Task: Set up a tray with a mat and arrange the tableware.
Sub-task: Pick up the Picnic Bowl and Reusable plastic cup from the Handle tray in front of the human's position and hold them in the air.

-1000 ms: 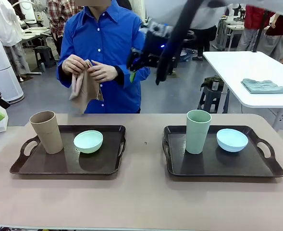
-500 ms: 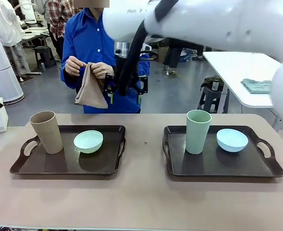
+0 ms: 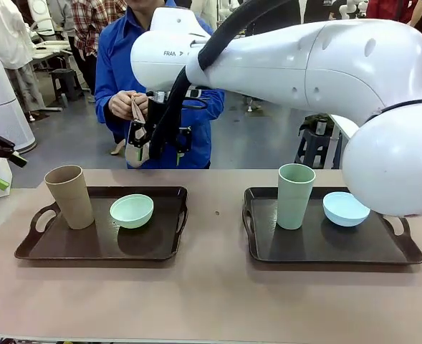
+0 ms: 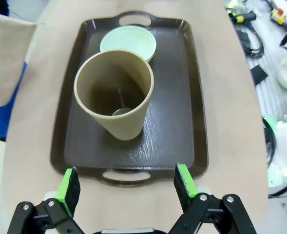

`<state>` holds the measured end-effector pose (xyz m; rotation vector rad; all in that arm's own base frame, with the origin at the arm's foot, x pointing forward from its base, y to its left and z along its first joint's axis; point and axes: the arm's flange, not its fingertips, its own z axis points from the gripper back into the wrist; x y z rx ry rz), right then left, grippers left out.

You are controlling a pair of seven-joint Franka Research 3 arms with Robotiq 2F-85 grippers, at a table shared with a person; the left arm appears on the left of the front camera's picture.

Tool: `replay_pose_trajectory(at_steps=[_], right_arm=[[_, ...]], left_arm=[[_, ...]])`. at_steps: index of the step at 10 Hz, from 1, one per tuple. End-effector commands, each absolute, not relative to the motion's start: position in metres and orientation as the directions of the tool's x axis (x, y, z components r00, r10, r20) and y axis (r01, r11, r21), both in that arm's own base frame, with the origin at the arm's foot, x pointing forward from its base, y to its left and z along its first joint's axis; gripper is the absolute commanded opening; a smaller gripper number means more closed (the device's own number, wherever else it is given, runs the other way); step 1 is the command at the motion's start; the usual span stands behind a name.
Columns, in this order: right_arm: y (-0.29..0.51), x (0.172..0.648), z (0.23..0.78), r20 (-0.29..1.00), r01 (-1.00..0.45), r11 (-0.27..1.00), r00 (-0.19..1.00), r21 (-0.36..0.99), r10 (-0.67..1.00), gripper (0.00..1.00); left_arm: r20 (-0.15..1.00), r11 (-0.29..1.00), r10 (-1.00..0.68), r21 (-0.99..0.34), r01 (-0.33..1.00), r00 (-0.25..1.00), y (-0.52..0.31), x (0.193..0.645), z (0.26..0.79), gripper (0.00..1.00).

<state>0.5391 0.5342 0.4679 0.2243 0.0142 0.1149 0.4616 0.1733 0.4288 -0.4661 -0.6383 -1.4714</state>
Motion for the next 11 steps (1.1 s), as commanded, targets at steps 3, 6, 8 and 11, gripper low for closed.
replay_pose_trajectory(at_steps=[3, 6, 8, 11], right_arm=[[0.534, 0.539, 0.468, -0.001, -0.112, 0.968, 0.993, 0.223, 0.115, 1.00], [0.534, 0.538, 0.466, -0.004, -0.127, 0.968, 0.991, 0.217, 0.131, 1.00], [0.539, 0.524, 0.444, 0.034, -0.181, 0.959, 0.984, 0.220, 0.177, 1.00], [0.539, 0.489, 0.416, 0.025, -0.125, 0.976, 0.992, 0.178, 0.123, 1.00]], left_arm=[[0.651, 0.061, -0.759, 0.092, 0.994, -0.014, 0.173, 0.462, 0.429, 1.00], [0.651, 0.061, -0.759, 0.092, 0.994, -0.014, 0.173, 0.462, 0.429, 1.00], [0.671, 0.059, -0.742, 0.086, 0.995, -0.014, 0.175, 0.466, 0.420, 1.00], [0.672, 0.048, -0.741, 0.077, 0.996, -0.017, 0.179, 0.472, 0.406, 1.00]])
